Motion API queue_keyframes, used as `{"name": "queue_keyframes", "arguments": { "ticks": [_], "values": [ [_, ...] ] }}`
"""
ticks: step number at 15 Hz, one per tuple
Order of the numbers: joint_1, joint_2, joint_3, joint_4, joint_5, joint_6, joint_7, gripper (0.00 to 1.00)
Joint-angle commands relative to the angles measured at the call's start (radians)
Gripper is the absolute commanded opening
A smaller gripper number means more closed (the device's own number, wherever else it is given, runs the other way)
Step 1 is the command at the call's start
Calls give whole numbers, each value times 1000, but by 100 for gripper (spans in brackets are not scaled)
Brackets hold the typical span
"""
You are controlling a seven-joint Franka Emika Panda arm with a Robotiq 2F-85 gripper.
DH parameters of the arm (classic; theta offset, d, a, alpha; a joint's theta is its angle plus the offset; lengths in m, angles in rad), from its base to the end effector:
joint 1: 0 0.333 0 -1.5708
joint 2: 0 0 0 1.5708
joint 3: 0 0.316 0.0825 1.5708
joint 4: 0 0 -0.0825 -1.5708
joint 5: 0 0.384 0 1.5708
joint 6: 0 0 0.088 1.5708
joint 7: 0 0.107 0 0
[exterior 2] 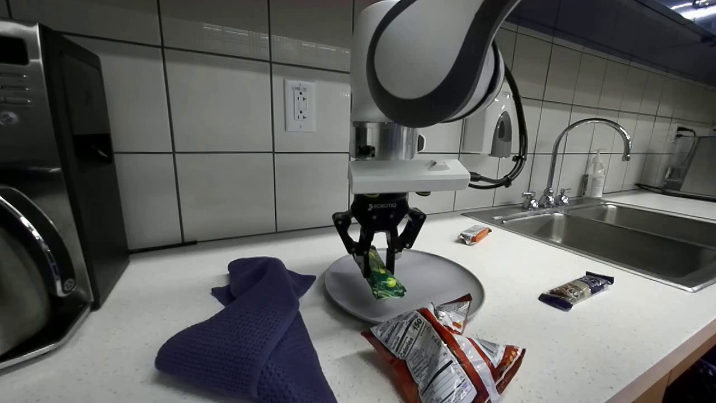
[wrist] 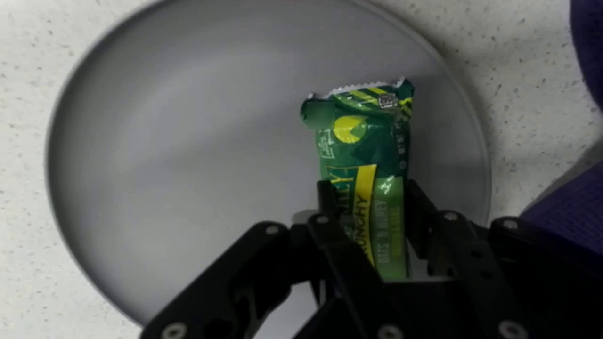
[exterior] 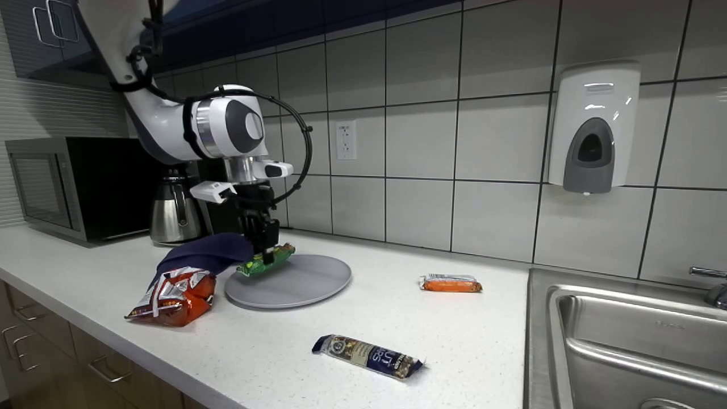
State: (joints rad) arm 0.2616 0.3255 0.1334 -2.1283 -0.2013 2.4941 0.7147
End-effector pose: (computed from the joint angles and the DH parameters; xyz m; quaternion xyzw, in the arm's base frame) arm 0.5344 0.2231 0.2599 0.9953 -0.0846 0.0412 0.0230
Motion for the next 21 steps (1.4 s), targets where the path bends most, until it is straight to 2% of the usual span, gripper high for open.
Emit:
{"name": "queue_keyframes", "arguments": {
  "ticks": [1,4,5,11,21],
  "values": [
    [25,43,-12,65,21,-26,-49,13],
    [32,57,-17,80,26,-27,-57,13],
    [33,60,-18,84,29,-29,-58,59],
    [33,46,-25,80,37,-27,-54,99],
    [23,-30,-71,23,21,-10,-16,100]
  ]
}}
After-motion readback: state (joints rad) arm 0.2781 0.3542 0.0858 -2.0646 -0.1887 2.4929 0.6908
